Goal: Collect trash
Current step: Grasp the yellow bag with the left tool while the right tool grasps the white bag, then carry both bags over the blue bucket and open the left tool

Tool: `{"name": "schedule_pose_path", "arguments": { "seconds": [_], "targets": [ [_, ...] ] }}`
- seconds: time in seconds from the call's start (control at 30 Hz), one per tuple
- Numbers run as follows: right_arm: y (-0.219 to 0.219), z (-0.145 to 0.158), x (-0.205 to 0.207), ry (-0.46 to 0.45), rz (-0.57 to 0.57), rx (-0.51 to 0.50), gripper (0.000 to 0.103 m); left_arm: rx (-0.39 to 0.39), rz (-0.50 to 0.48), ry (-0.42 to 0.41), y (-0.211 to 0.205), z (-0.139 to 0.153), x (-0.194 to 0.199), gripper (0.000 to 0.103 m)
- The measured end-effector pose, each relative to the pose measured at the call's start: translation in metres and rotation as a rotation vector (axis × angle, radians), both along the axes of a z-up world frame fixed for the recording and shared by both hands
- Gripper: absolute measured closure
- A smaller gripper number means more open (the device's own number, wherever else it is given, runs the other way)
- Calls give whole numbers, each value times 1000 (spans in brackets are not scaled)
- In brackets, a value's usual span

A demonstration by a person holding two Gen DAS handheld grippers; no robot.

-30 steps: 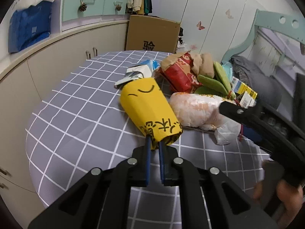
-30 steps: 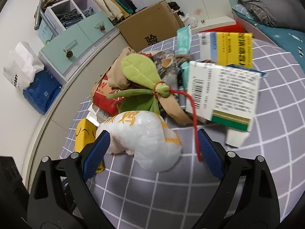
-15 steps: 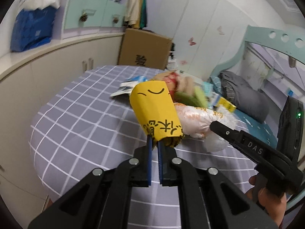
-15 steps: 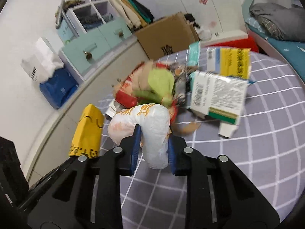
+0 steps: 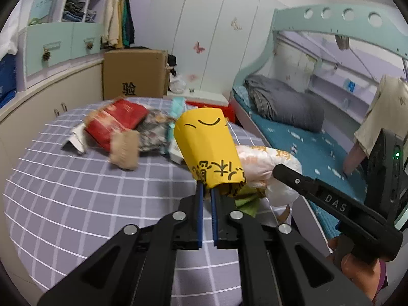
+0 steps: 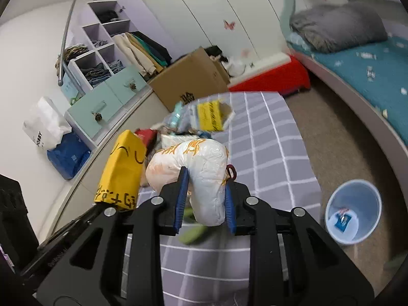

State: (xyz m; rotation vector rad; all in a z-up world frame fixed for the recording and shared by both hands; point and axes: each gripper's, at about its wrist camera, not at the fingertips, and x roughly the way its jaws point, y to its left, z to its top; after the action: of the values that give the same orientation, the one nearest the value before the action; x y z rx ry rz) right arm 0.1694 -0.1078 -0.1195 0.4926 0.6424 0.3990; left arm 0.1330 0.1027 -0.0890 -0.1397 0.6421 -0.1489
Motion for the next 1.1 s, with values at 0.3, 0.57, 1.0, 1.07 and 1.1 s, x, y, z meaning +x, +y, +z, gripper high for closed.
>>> {"name": "schedule_pose_path", "arguments": {
  "seconds": [0.3, 0.57, 1.0, 1.07, 1.1],
  "targets": [
    [1, -8, -2, 23, -24, -147, 39, 24, 32, 58, -2, -18, 10, 98],
    [2, 1, 16, -85, -34, -320, 27, -1, 13, 78, 2, -25, 20, 98],
    [6, -23, 98, 7, 29, -375, 37, 14, 16, 57, -6, -16, 49, 98],
    [5, -25, 103, 7, 29, -395, 61, 22, 10, 58, -11, -15, 55, 98],
    [3, -26, 105, 5, 33, -385, 61, 25, 8, 58, -14, -15, 59, 98]
  ]
}}
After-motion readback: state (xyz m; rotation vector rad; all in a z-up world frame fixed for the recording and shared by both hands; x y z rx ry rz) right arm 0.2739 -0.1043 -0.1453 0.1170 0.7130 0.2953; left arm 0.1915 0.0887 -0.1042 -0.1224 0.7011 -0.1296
